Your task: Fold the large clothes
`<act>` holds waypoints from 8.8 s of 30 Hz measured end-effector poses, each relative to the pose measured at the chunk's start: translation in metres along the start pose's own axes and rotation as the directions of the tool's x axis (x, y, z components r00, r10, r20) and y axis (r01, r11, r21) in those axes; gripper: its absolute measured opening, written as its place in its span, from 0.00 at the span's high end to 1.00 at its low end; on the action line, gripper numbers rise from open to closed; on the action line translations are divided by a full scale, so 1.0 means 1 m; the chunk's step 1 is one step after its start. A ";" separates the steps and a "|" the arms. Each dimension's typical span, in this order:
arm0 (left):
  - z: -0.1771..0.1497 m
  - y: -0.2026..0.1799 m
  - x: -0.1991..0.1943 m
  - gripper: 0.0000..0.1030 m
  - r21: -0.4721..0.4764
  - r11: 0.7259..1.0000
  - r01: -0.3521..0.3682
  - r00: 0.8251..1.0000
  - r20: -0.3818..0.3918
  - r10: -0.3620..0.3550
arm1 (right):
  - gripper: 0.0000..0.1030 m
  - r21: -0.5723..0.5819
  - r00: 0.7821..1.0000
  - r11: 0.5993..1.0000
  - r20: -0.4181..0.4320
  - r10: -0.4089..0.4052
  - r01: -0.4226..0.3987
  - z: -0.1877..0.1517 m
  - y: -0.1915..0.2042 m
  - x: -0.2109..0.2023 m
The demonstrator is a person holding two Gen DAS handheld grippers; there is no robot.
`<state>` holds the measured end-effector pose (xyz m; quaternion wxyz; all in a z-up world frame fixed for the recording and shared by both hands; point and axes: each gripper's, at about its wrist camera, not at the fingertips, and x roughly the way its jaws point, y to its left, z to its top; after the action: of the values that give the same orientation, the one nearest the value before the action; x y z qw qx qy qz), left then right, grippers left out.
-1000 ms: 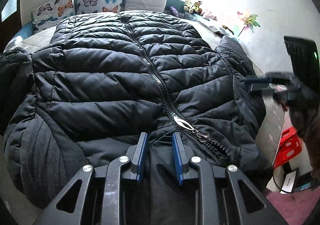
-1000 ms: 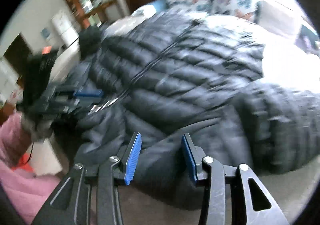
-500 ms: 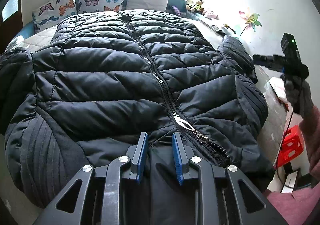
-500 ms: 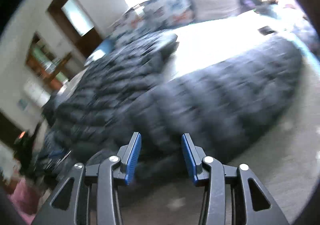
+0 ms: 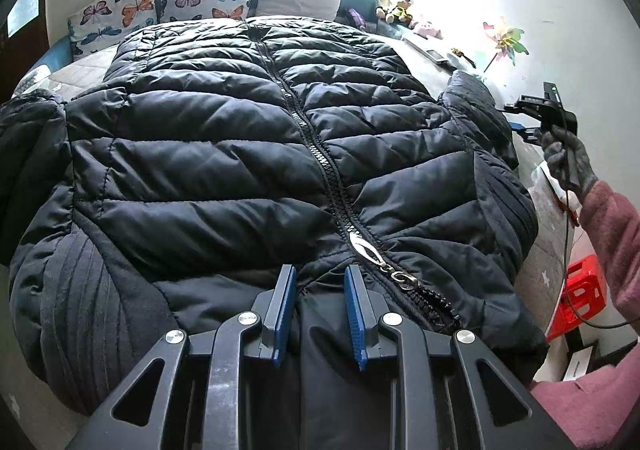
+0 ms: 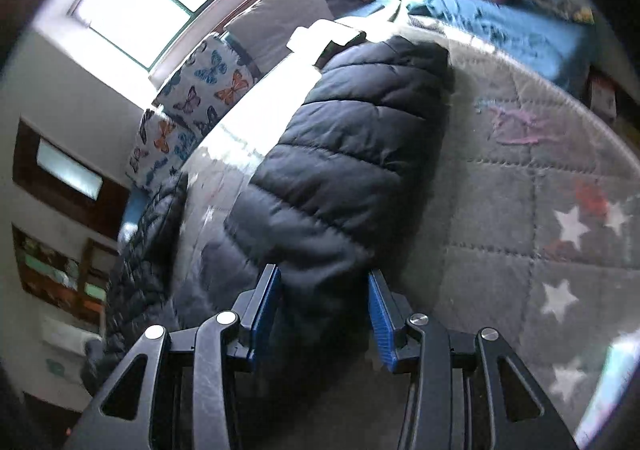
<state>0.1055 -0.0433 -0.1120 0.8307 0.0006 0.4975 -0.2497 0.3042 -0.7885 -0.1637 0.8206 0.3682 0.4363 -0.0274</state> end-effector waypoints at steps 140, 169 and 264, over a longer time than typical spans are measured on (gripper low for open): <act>0.069 0.267 -0.084 0.61 -0.604 0.790 -0.107 0.920 0.241 0.309 | 0.29 -0.854 0.982 0.517 -0.139 -0.127 -0.054 -0.255 0.290 0.074; 0.005 0.493 -0.140 0.33 -0.916 0.366 0.163 0.852 0.317 0.415 | 0.21 -0.856 0.980 0.513 -0.154 -0.125 -0.069 -0.257 0.290 0.079; 0.097 0.047 -0.005 0.31 -0.189 0.958 -0.214 0.945 0.209 0.252 | 0.18 -0.820 0.987 0.550 -0.101 0.128 -0.156 -0.257 0.340 0.009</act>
<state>0.2036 -0.0243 -0.0702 0.9039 -0.0377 0.4125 -0.1062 0.2553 -0.3771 -0.0631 0.8901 -0.0237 0.3793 0.2514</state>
